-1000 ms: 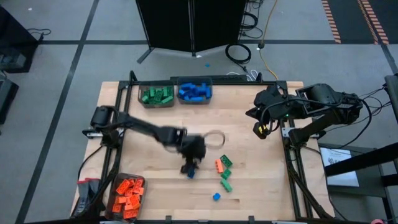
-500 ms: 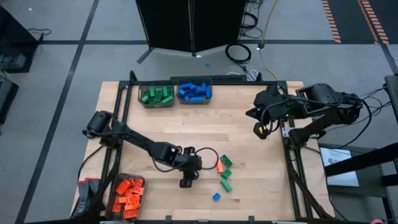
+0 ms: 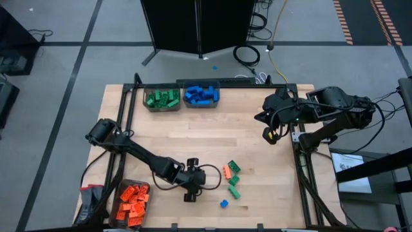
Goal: Sort blocks
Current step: Put the blue gamepiece into the top right black bin
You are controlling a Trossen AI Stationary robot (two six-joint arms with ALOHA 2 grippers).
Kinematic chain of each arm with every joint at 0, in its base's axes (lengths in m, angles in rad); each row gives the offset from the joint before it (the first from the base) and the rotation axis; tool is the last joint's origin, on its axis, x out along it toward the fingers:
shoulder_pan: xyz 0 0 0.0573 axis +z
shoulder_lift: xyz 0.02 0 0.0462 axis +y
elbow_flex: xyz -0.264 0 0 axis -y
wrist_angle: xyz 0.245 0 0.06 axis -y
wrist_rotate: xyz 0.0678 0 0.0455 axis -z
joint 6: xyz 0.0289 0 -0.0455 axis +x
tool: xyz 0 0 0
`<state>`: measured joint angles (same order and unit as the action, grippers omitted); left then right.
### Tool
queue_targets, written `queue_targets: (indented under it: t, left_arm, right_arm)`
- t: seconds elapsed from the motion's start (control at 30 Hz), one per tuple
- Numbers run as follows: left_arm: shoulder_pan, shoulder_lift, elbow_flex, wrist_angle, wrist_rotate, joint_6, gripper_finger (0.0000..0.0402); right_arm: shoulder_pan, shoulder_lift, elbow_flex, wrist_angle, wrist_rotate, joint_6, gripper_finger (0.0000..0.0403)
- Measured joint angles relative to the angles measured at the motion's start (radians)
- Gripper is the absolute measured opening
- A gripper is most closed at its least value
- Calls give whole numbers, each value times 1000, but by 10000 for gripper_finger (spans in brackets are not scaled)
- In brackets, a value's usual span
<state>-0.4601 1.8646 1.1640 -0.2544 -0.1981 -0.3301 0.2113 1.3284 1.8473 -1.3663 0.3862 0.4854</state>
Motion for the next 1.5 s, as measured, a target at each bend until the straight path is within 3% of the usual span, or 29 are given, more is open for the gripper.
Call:
queue_targets:
  t: [0.67, 0.87, 1.37, 1.5]
  left_arm:
    - [-25, 61, -8, -12, -28, -6, 215]
    - [-36, 53, -8, -100, -26, -163, 215]
    - [-173, 45, -7, -216, -229, -542, 215]
    - [-192, 45, -7, -231, -237, -580, 215]
  right_arm:
    - [0, 0, 0, -6, 0, -4, 0]
    - [0, 0, 0, -11, 0, -4, 0]
    - [0, 0, 0, -16, 0, -27, 0]
    - [0, 0, 0, -16, 0, -29, 0]
